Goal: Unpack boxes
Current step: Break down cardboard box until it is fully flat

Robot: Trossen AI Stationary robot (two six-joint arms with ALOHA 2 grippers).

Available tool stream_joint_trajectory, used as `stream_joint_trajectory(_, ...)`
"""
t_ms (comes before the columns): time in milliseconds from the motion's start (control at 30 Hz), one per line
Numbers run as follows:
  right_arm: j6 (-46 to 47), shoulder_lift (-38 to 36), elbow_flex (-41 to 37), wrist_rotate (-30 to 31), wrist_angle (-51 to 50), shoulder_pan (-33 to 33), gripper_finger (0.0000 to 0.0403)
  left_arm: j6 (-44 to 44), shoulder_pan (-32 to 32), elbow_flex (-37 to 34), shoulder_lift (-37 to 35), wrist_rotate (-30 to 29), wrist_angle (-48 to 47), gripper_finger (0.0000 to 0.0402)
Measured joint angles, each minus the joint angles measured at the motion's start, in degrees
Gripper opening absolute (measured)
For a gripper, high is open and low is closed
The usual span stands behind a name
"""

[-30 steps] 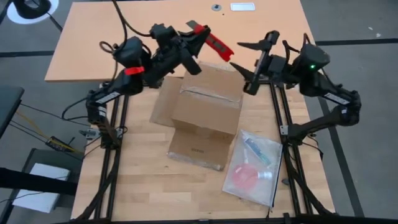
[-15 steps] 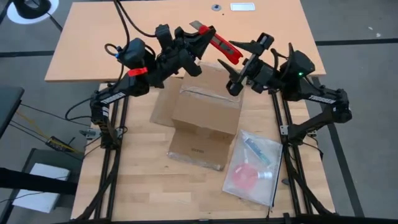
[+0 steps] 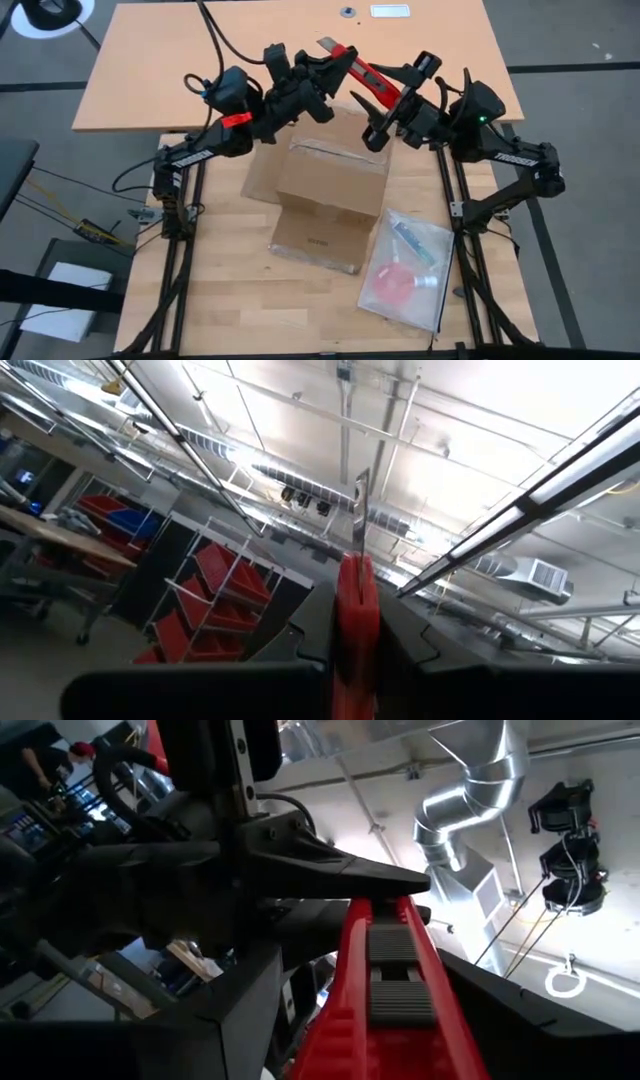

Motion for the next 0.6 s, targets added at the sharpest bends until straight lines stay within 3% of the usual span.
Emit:
stream_joint_trajectory(300,-3.98,-0.04,0.07,0.24,-0.23,0.00,0.0243,-3.70,-0.27,0.04,1.16,0.17,2.39,0.0043)
stream_joint_trajectory(600,-3.85,0.09,-0.02,1.24,-1.43,-0.09,0.0244,3.68,-1.00,0.16,1.66,0.35,2.17,0.0043)
